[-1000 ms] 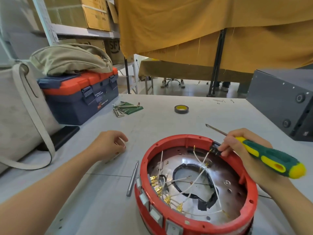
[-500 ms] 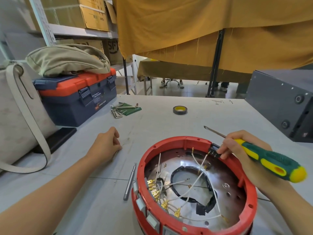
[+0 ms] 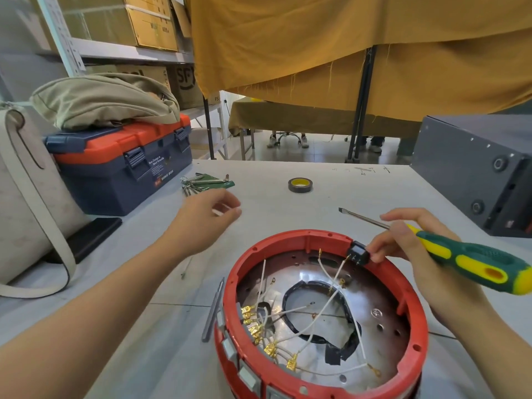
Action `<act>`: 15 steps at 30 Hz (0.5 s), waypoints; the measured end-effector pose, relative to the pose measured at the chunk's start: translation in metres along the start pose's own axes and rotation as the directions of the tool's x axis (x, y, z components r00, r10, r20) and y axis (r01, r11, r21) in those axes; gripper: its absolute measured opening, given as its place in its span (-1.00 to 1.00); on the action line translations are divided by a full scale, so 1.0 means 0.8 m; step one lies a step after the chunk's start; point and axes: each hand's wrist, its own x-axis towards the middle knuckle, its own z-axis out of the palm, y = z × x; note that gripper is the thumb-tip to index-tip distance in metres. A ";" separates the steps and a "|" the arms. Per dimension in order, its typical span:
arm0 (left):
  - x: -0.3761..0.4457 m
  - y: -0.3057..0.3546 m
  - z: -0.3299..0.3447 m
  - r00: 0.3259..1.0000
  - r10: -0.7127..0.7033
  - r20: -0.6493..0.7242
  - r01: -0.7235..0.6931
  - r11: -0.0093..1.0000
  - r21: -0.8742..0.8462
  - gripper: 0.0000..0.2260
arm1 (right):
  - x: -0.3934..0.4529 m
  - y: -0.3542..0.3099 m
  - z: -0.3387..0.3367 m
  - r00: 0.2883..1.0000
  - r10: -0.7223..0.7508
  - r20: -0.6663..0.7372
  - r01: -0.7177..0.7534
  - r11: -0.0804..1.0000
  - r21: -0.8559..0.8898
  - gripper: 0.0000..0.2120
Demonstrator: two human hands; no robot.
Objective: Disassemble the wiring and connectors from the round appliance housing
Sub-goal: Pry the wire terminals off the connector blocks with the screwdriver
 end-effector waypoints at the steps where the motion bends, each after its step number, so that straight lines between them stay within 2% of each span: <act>1: -0.002 0.020 0.002 0.997 0.056 0.062 -0.056 0.998 -0.013 -0.87 | 0.000 0.000 -0.002 0.997 -0.027 -0.068 0.025 0.999 -0.022 -0.73; 4: -0.014 0.070 0.019 0.955 0.166 0.248 -0.169 0.986 -0.006 -0.74 | 0.004 0.000 -0.008 0.985 -0.014 -0.174 0.016 1.000 0.012 -0.80; 9: -0.026 0.108 0.055 0.835 0.137 0.532 -0.264 0.950 0.169 -0.40 | 0.008 -0.001 -0.022 0.977 -0.018 -0.213 0.013 1.000 -0.027 -0.70; 12: -0.026 0.112 0.069 0.795 0.083 0.601 -0.288 0.924 0.252 -0.22 | 0.012 0.000 -0.028 0.970 -0.025 -0.241 0.017 0.999 -0.037 -0.65; 15: -0.027 0.108 0.079 0.781 0.078 0.620 -0.323 0.900 0.294 -0.17 | 0.014 -0.001 -0.033 0.976 -0.039 -0.212 0.037 0.999 -0.015 -0.71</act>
